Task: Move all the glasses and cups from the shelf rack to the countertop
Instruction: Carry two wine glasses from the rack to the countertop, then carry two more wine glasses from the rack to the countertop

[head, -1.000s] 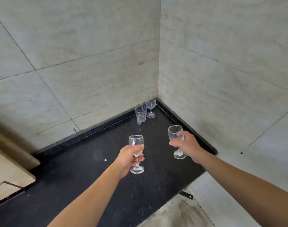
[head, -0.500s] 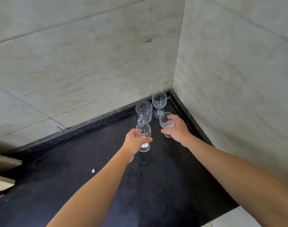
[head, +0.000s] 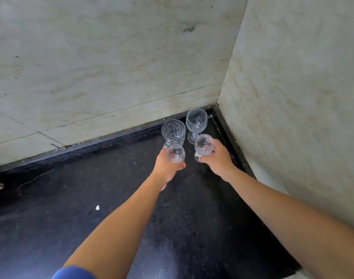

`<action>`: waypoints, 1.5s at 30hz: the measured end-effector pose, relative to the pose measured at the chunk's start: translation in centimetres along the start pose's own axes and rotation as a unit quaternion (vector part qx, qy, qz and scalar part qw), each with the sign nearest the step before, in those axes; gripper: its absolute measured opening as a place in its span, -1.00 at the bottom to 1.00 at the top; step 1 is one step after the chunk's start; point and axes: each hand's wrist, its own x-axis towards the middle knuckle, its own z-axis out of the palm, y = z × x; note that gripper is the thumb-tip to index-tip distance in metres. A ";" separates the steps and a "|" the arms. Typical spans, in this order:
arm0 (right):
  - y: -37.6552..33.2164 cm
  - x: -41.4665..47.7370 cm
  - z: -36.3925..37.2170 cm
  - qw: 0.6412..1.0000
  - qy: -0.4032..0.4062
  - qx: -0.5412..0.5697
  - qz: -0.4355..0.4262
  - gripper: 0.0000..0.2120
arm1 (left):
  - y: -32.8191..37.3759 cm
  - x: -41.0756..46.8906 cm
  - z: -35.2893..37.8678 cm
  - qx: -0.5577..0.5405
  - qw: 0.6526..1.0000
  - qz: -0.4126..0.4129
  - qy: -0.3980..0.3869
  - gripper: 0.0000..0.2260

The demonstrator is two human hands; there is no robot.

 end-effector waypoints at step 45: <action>-0.3 -72.5 39.8 0.423 -0.539 -0.432 -0.587 -0.74 | -46.3 -79.5 -23.2 0.012 0.838 -0.256 0.481 -0.71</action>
